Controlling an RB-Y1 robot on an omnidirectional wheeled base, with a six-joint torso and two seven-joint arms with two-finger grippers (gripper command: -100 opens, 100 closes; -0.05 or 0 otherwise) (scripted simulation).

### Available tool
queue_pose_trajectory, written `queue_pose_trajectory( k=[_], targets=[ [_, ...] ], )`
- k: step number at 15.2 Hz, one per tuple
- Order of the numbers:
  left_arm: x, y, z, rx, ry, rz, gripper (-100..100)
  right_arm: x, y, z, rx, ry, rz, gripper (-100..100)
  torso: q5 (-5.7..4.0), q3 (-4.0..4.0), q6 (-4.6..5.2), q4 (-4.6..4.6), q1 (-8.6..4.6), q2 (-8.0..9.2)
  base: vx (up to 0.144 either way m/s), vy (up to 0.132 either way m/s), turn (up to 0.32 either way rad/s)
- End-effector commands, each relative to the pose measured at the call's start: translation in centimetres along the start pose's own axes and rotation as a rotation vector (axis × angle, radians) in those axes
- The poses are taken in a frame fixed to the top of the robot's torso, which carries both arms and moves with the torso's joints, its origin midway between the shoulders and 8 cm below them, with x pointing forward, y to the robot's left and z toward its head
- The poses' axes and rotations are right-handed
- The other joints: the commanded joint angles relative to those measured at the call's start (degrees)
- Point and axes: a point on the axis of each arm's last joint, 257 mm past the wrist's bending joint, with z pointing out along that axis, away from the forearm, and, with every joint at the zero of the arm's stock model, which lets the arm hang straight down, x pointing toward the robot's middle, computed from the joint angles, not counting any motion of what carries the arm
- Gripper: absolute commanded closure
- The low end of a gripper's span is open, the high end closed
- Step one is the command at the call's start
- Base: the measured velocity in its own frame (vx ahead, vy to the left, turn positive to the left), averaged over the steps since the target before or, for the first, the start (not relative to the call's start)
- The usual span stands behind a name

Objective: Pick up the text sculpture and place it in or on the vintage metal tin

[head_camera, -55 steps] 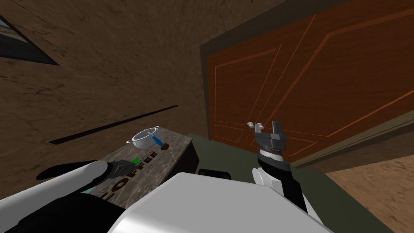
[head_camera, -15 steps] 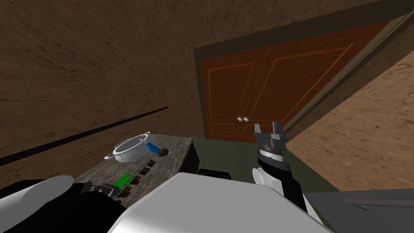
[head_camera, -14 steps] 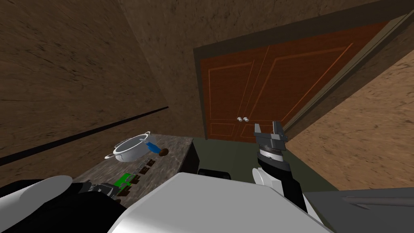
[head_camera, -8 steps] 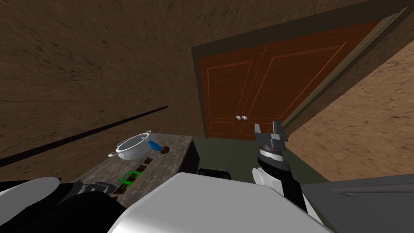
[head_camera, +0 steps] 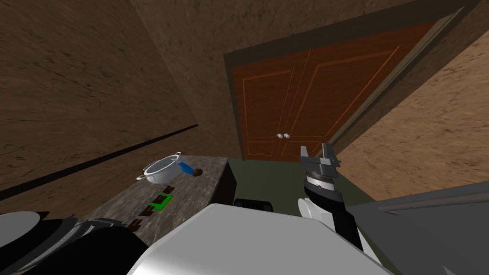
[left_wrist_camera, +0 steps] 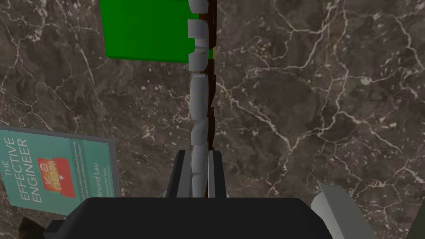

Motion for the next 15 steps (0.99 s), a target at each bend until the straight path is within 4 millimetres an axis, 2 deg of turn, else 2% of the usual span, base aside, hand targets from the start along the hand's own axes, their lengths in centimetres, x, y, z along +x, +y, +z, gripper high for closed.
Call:
queue_pose_trajectory(
  k=[1, 10, 15],
  targets=[
    [-0.3, -0.2, -0.8, -0.008, -0.012, -0.01, 100, 0.0, 0.0, 0.0, 0.0, 0.0, 0.0, 0, 0.0, 0.0, 0.0, 0.0, 0.0, 0.0, -0.125, 0.019, -0.007],
    [0.8, -0.4, -5.7, -0.024, -0.034, -0.002, 100, 0.0, 0.0, 0.0, 0.0, 0.0, 0.0, 0, 0.13, 0.35, -0.31, 0.06, 0.16, 0.66, -0.135, 0.012, 0.001],
    [1.7, -0.2, -7.4, -0.031, -0.042, 0.01, 100, 0.0, 0.0, 0.0, 0.0, 0.0, 0.0, 0, 0.11, 0.24, -0.25, 0.01, 0.1, 0.47, -0.106, 0.001, -0.002]
  ],
)
